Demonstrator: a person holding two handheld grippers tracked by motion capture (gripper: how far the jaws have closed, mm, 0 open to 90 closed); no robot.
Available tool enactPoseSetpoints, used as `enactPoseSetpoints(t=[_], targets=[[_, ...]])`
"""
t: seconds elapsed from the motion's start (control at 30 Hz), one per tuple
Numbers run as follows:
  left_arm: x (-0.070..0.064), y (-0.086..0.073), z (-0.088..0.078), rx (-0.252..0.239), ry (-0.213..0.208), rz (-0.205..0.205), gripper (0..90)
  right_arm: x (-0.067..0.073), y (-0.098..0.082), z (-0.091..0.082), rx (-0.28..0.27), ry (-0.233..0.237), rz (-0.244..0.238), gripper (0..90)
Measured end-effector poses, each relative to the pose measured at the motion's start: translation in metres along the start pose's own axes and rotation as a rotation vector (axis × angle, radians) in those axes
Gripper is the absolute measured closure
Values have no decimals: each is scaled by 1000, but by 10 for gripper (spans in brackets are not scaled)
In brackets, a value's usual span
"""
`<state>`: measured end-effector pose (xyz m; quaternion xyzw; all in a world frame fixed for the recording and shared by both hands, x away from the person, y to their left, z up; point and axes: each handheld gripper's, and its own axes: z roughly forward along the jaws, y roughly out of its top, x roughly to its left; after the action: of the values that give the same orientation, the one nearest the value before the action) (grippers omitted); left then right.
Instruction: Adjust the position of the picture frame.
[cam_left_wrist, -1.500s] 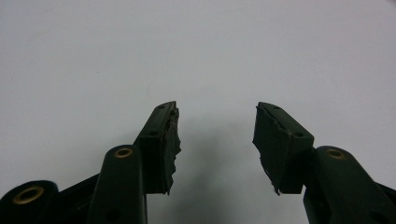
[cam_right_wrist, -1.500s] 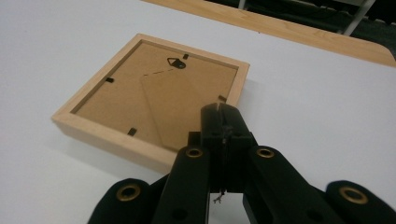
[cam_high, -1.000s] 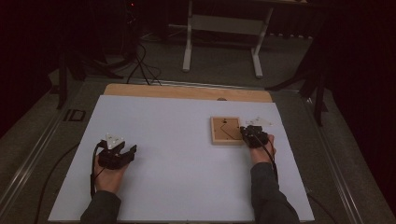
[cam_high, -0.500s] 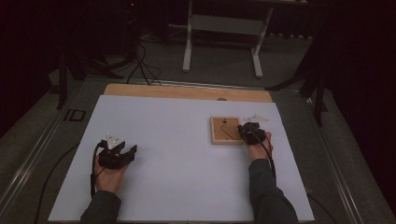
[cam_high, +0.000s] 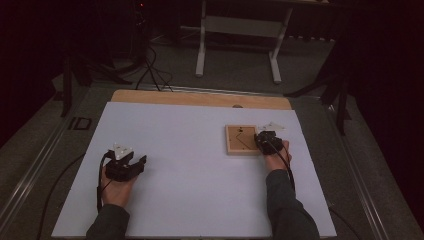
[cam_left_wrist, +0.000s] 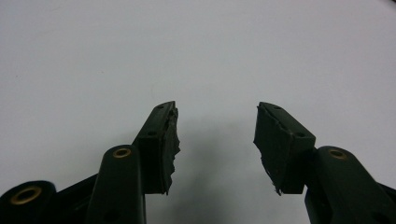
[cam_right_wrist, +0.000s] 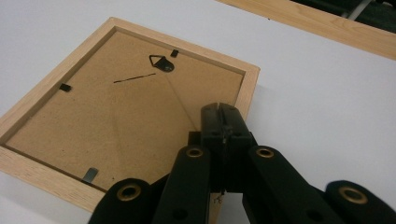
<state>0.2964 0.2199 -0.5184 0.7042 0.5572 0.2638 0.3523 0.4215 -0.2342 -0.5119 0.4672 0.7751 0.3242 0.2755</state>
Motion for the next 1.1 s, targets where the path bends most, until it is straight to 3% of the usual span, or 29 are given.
enactPoseSetpoints(t=[0.27,0.6,0.9,1.1], targets=[[1,0,0,0,1,-4,488,3,0,-2,17,0,-43,898],[0,0,0,0,1,-1,487,2,1,-1,20,16,-29,898],[1,0,-1,-1,1,-4,487,3,5,5,34,3,-41,898],[0,0,0,-1,0,-3,487,2,4,3,41,31,-38,899]])
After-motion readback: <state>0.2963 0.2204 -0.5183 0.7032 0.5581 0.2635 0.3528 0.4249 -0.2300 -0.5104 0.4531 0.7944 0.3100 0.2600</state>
